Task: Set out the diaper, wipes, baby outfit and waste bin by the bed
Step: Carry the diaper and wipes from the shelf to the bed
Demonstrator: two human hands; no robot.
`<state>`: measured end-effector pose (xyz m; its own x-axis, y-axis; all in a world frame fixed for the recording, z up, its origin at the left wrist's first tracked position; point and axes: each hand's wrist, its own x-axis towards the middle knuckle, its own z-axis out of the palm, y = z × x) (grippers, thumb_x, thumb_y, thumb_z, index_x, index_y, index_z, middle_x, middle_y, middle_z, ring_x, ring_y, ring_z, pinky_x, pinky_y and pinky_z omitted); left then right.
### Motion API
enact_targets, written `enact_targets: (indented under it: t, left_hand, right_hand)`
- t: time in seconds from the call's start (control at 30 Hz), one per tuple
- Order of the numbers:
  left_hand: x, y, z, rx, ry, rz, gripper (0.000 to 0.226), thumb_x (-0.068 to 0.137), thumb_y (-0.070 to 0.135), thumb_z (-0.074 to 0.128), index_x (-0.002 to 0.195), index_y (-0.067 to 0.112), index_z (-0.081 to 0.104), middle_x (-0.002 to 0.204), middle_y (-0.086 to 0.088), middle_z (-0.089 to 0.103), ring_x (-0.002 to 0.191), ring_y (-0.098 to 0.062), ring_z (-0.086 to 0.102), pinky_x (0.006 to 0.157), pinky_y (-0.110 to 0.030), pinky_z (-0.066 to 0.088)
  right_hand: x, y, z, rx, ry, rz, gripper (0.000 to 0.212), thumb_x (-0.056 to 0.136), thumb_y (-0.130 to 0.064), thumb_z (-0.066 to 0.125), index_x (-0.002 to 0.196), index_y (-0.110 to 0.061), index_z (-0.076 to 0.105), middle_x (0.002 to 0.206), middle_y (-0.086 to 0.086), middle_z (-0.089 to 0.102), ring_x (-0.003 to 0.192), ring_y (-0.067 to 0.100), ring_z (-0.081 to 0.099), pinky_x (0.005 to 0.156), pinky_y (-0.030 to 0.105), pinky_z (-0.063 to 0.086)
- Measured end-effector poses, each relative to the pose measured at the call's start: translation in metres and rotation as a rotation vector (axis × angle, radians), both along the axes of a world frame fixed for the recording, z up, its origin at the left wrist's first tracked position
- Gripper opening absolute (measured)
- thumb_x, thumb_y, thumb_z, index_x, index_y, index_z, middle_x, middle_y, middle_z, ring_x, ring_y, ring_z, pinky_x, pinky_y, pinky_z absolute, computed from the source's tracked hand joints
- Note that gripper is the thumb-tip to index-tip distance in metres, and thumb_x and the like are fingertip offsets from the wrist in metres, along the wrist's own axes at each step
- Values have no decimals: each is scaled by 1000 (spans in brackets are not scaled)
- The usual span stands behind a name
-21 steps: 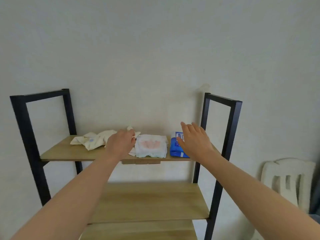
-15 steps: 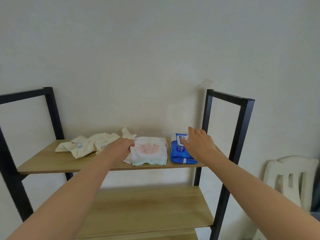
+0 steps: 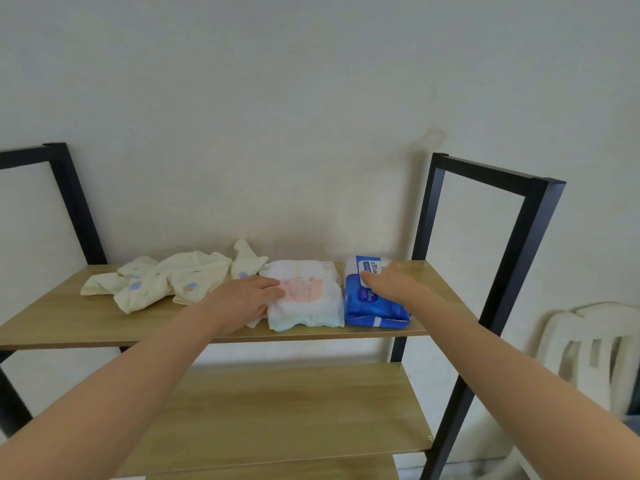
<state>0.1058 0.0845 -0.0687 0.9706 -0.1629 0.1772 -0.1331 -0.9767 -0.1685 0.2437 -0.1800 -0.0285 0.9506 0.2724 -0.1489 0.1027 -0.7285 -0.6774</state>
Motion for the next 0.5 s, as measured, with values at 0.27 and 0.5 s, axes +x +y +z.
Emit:
enact_targets:
  t: [0.27,0.5]
  left_hand:
    - [13,-16,-13,-46,-100,-26,39,98,13,52,137,13,53,144,-4,52,136,-19,44,101,-36,46]
    - [14,-20,-9,-311,-185,120,21,101,21,38,110,16,57,98,-5,69,86,-24,66,72,-42,51]
  right_hand:
    - [-4,-22,14,169,309,-85,50,73,-52,75,103,-18,54,84,4,66,67,15,64,50,24,41]
    - [0,-17,14,220,357,-55,47,73,-43,78,106,-18,55,91,4,68,68,14,68,45,21,47]
